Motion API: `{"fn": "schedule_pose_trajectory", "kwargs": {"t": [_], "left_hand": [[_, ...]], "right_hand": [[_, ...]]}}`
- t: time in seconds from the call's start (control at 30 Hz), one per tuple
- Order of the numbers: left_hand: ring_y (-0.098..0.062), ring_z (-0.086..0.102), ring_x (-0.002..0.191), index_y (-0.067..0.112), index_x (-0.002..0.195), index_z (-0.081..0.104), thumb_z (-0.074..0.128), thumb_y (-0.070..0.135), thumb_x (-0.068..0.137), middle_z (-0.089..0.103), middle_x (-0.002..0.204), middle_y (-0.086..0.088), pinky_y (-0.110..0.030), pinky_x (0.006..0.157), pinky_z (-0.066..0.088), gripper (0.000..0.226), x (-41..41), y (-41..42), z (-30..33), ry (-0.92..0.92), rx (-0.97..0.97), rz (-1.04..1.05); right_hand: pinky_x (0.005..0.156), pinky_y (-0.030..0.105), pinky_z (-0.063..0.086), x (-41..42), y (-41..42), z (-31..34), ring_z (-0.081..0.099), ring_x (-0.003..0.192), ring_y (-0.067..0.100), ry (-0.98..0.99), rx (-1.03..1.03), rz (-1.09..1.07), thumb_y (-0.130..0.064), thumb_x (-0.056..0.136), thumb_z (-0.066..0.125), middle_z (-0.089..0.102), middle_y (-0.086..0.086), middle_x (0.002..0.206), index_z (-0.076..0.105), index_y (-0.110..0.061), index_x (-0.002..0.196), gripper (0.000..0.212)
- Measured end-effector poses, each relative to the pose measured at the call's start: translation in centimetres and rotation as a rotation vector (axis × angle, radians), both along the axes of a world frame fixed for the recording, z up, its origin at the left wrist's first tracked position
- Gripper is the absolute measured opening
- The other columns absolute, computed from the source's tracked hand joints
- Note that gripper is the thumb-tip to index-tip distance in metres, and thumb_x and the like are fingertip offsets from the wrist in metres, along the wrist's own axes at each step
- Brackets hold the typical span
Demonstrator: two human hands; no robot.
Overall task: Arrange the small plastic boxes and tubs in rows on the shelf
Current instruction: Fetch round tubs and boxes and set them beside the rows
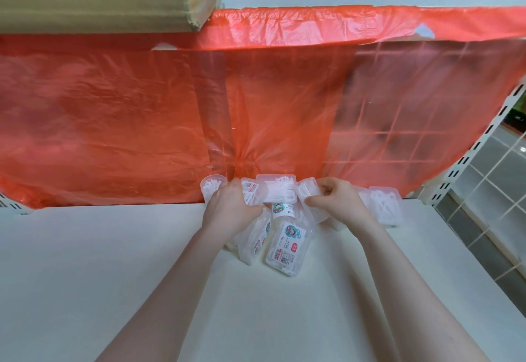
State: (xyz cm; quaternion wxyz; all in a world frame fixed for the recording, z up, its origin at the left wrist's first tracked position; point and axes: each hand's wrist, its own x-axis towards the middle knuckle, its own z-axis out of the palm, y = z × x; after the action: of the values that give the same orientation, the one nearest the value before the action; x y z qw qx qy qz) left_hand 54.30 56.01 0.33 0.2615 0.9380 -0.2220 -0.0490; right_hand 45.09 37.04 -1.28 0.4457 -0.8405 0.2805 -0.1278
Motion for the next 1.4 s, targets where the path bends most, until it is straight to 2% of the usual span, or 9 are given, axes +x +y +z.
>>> {"fn": "schedule_pose_trajectory", "kwargs": {"t": [0.1,0.2,0.33,0.43,0.63,0.83,1.03,1.27,1.4], "left_hand": [[-0.023,0.051,0.088,0.016,0.098,0.051,0.067,0.027,0.072,0.055,0.100,-0.003,-0.030,0.060,0.033,0.033,-0.3,0.3,0.7,0.020,-0.040,-0.028],[-0.022,0.051,0.090,0.018,0.097,0.051,0.069,0.021,0.070,0.053,0.100,-0.001,-0.030,0.062,0.036,0.033,-0.8,1.3,1.3,-0.006,-0.092,-0.051],[-0.013,0.045,0.097,0.024,0.117,0.052,0.068,0.015,0.068,0.049,0.105,0.006,-0.030,0.074,0.042,0.052,-1.7,4.1,1.8,-0.042,-0.159,-0.043],[-0.017,0.050,0.097,0.030,0.122,0.049,0.066,0.015,0.067,0.047,0.106,0.004,-0.031,0.065,0.044,0.060,-2.3,7.0,2.0,-0.009,-0.175,-0.051],[-0.004,0.044,0.098,0.039,0.122,0.045,0.069,0.019,0.070,0.045,0.106,0.013,-0.028,0.074,0.047,0.061,-3.5,14.2,2.3,-0.053,-0.148,-0.028],[-0.014,0.048,0.110,0.024,0.137,0.042,0.071,0.022,0.072,0.049,0.122,0.002,-0.025,0.084,0.039,0.072,-4.6,25.8,1.6,-0.090,-0.028,0.015],[-0.021,0.050,0.114,0.014,0.132,0.050,0.073,0.021,0.071,0.054,0.123,-0.005,-0.025,0.091,0.038,0.065,-6.0,41.4,0.7,-0.139,0.013,0.072],[-0.025,0.052,0.109,0.014,0.125,0.053,0.070,0.020,0.070,0.057,0.115,-0.006,-0.032,0.090,0.041,0.058,-7.0,57.4,0.9,-0.148,0.049,0.198],[-0.026,0.056,0.101,0.010,0.112,0.058,0.068,0.018,0.069,0.060,0.104,-0.006,-0.031,0.078,0.042,0.045,-6.4,63.6,1.6,-0.204,0.058,0.268]], "right_hand": [[0.060,0.029,0.031,-0.4,0.3,0.4,0.043,0.067,0.018,-0.077,-0.063,0.036,-0.014,0.066,0.070,0.049,0.006,0.074,0.062,0.003,0.091,0.032],[0.058,0.027,0.034,-1.0,0.5,0.9,0.046,0.072,0.016,-0.134,-0.111,0.079,-0.015,0.066,0.071,0.053,0.007,0.080,0.059,-0.017,0.075,0.015],[0.054,0.020,0.028,-2.0,1.4,1.8,0.040,0.069,0.012,-0.168,-0.197,0.150,-0.018,0.068,0.071,0.046,0.001,0.079,0.048,-0.035,0.069,0.028],[0.071,0.024,0.035,-2.8,3.2,2.5,0.050,0.088,0.013,-0.161,-0.254,0.157,-0.017,0.068,0.073,0.054,-0.001,0.097,0.063,-0.023,0.105,0.038],[0.086,0.028,0.039,-3.1,9.5,4.1,0.051,0.113,0.020,-0.143,-0.422,0.238,-0.014,0.068,0.071,0.055,0.003,0.120,0.057,-0.014,0.124,0.057],[0.085,0.032,0.038,-2.5,21.1,4.2,0.051,0.109,0.028,-0.154,-0.533,0.340,-0.019,0.071,0.070,0.057,0.009,0.114,0.059,-0.012,0.120,0.050],[0.081,0.034,0.042,-1.5,36.0,2.9,0.053,0.103,0.028,-0.139,-0.535,0.472,-0.018,0.068,0.070,0.058,0.009,0.108,0.061,-0.011,0.114,0.048],[0.084,0.033,0.041,0.6,52.1,2.0,0.053,0.106,0.030,-0.128,-0.542,0.635,-0.017,0.068,0.069,0.058,0.010,0.108,0.059,-0.011,0.120,0.053],[0.084,0.030,0.038,3.1,59.1,2.6,0.052,0.108,0.027,-0.148,-0.551,0.712,-0.019,0.070,0.068,0.057,0.008,0.112,0.058,-0.014,0.121,0.053]]}}
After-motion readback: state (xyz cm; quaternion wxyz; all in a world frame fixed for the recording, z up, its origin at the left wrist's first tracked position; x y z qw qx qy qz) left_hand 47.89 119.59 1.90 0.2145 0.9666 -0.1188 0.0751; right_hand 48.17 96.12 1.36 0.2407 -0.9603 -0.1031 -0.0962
